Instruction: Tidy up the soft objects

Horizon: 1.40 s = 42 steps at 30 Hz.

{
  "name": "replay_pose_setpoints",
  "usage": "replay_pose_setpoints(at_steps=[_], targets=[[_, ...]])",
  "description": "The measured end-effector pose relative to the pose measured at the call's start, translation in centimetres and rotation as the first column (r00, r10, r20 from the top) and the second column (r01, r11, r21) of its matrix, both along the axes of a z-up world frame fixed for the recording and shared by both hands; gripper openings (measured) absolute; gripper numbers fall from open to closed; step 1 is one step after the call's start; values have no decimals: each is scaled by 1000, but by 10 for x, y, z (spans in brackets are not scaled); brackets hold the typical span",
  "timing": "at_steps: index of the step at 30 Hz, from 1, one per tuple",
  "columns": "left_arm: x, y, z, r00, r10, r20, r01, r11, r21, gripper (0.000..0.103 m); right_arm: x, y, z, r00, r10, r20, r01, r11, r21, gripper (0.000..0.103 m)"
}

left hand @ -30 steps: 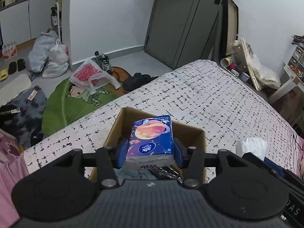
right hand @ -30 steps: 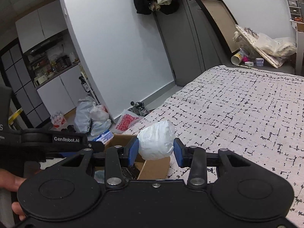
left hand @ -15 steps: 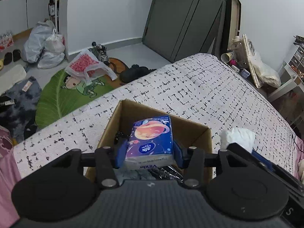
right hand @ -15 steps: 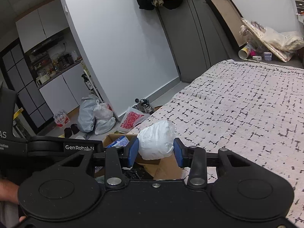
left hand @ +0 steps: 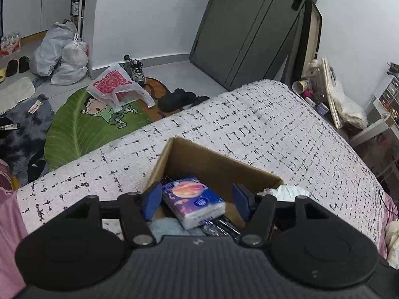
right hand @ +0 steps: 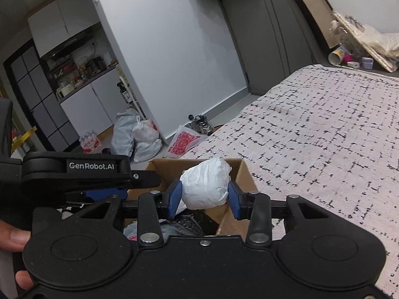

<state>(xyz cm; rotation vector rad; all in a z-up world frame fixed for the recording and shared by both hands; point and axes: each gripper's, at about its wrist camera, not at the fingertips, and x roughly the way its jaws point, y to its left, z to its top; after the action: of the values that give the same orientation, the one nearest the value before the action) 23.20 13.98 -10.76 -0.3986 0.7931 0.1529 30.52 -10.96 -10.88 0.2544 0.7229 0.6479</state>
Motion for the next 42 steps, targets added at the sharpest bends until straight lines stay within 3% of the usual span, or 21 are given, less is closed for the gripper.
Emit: replay_pose_setpoints(at_steps=[6,8,13,15,18,20,25,29,31,35,42], targets=[[-14,16,13,995,97,-10,-98,995,-33,61,4,9,2,1000,21,10,-21,1000,-10,47],[-21,17,21,993,112,-28,-113,993,-19,61,3,5,2,1000,15,2,-15,1000,2,54],[-45,12,42,991,115,-66,-114,993,19,61,-1,-2,0,999,-5,-42,6,1000,8,55],[-57,10,48,991,122,-64,-119,992,44,72,-5,-4,3,999,-18,-51,19,1000,9,58],[-68,9,59,991,120,-55,-115,990,85,78,-13,-9,12,998,-29,-48,30,1000,2,70],[-73,7,68,992,112,-58,-106,990,98,79,-17,-11,19,998,-44,-39,43,999,-18,84],[-84,1,90,996,72,-45,-67,993,100,80,-24,-24,40,995,-93,-33,91,995,-48,95],[-99,-4,109,999,25,-21,-23,996,85,82,-27,-36,56,990,-133,-38,131,990,-60,96],[-109,-4,119,1000,8,-2,-7,996,92,88,-31,-44,66,985,-166,-43,163,984,-68,98],[-130,-1,139,999,18,46,-23,994,104,91,-45,-61,82,973,-222,-58,220,974,-50,103],[-166,2,158,996,43,80,-51,993,103,97,-68,-81,107,968,-244,-60,236,965,-112,103]])
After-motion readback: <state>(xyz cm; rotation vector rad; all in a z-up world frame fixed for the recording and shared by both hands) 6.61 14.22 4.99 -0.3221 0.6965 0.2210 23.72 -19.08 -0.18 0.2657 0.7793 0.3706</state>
